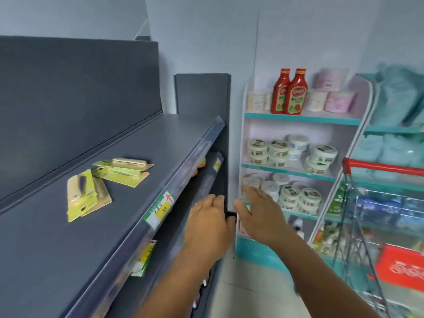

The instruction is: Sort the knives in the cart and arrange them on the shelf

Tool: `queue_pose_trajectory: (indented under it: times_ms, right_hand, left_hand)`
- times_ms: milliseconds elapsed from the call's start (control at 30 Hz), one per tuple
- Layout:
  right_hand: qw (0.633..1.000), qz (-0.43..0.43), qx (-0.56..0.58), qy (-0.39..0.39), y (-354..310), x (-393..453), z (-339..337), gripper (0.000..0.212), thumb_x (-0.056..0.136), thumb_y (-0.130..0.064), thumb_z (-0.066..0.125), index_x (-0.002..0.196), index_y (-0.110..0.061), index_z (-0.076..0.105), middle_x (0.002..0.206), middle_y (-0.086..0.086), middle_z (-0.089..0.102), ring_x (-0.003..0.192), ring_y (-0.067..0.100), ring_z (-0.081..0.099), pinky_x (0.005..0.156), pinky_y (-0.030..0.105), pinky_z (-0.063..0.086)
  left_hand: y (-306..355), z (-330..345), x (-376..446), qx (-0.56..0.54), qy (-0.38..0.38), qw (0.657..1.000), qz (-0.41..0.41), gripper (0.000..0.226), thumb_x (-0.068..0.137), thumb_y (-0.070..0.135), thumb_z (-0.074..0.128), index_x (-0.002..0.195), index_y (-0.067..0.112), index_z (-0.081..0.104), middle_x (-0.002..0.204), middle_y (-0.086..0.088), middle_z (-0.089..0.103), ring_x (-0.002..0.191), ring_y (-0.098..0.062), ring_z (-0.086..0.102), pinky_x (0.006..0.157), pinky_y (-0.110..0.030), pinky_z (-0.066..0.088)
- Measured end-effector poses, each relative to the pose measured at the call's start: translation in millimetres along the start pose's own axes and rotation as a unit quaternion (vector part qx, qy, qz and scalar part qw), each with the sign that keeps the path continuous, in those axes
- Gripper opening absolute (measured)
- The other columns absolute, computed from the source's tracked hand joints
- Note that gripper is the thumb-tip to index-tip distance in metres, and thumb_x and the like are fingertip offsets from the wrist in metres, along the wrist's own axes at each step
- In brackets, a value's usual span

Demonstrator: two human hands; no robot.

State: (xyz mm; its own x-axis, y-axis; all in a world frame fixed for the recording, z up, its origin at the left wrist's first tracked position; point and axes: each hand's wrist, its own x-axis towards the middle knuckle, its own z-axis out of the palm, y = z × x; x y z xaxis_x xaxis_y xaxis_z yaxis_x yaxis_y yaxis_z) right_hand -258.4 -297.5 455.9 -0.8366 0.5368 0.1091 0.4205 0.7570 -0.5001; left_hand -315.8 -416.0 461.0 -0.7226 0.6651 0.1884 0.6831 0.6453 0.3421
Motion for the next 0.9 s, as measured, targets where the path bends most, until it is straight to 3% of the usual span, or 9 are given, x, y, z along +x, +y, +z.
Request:
queue_pose_trajectory:
  times_ms: [233, 500, 633, 767, 900]
  right_hand:
    - [0.985, 0.173, 0.007, 0.017, 113, -71, 7, 0.055, 0.098, -0.044, 0.037, 0.147, -0.019, 0.029, 0.151, 0.001, 0.035, 0.138, 0.021, 0.032, 0.112, 0.036, 0.027]
    - [0.939, 0.336, 0.045, 0.061, 232, -128, 7, 0.055, 0.097, -0.045, 0.040, 0.144, -0.018, 0.033, 0.147, 0.000, 0.040, 0.135, 0.021, 0.036, 0.109, 0.035, 0.028]
    - [0.912, 0.398, 0.072, 0.070, 286, -146, 0, 0.075, 0.085, -0.062, 0.025, 0.145, -0.018, 0.033, 0.147, 0.002, 0.041, 0.136, 0.022, 0.036, 0.109, 0.037, 0.028]
    - [0.887, 0.449, 0.072, 0.079, 346, -163, -7, 0.056, 0.098, -0.043, 0.039, 0.146, -0.016, 0.030, 0.149, 0.003, 0.038, 0.137, 0.022, 0.035, 0.110, 0.038, 0.028]
    - [0.850, 0.509, 0.105, 0.089, 393, -178, -17, 0.056, 0.098, -0.044, 0.038, 0.146, -0.017, 0.028, 0.150, 0.004, 0.036, 0.137, 0.024, 0.033, 0.111, 0.039, 0.028]
  left_hand:
    - [65, 93, -13, -0.071, -0.128, 0.987, 0.069, 0.052, 0.093, 0.034, 0.050, 0.141, 0.018, 0.037, 0.141, 0.001, 0.041, 0.128, -0.017, 0.039, 0.106, -0.031, 0.033]
    - [158, 179, -4, -0.067, -0.251, 0.949, 0.177, 0.054, 0.097, 0.035, 0.045, 0.146, 0.021, 0.027, 0.148, 0.003, 0.032, 0.135, -0.017, 0.031, 0.109, -0.030, 0.028]
    - [213, 217, 1, -0.052, -0.300, 0.923, 0.236, 0.058, 0.097, 0.036, 0.045, 0.149, 0.023, 0.022, 0.152, 0.004, 0.027, 0.139, -0.016, 0.027, 0.111, -0.030, 0.027]
    - [267, 258, 6, -0.030, -0.335, 0.896, 0.289, 0.054, 0.097, 0.034, 0.045, 0.146, 0.021, 0.027, 0.146, -0.001, 0.036, 0.131, -0.020, 0.036, 0.107, -0.033, 0.034]
    - [313, 294, 7, -0.010, -0.364, 0.862, 0.353, 0.054, 0.098, 0.034, 0.043, 0.147, 0.019, 0.024, 0.145, -0.001, 0.035, 0.131, -0.019, 0.036, 0.104, -0.033, 0.033]
